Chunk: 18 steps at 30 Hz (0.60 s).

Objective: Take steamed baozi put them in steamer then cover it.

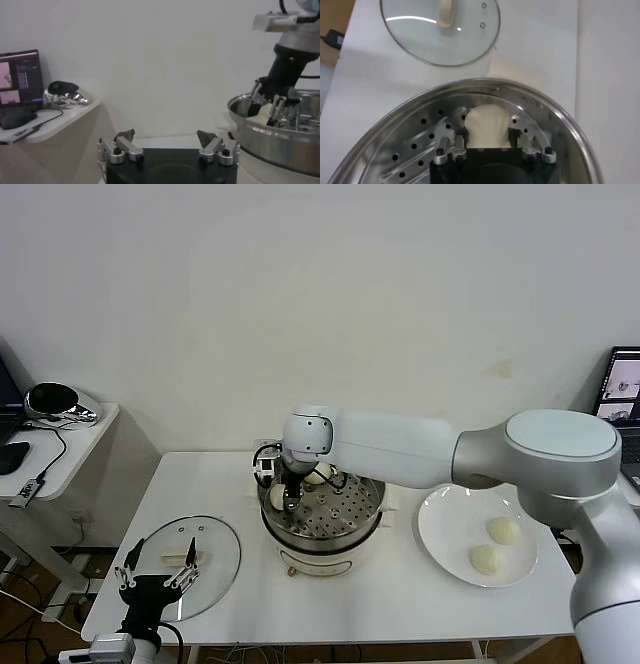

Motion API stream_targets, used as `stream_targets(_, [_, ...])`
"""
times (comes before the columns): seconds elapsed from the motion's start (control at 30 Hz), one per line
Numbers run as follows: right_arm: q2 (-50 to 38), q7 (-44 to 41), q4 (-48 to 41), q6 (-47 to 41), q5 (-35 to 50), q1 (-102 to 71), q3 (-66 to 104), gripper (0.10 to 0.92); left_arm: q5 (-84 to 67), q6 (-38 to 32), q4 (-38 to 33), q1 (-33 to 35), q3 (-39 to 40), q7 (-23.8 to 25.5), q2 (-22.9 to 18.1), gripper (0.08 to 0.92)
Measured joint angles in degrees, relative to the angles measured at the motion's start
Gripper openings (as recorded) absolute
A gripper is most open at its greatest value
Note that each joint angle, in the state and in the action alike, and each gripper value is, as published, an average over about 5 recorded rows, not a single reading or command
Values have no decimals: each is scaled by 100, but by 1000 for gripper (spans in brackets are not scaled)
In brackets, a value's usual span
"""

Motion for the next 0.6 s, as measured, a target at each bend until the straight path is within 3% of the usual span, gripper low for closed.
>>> stream_targets(0.2, [-407,-503,268,145,-108,480,-70,812,-8,-1,-2,22,-13,-1,48,823])
stream_targets(0.6, [-2203,-1708,1345,842,-606,1608,-585,823,-3,-1,-9,18,56,-1,131,823])
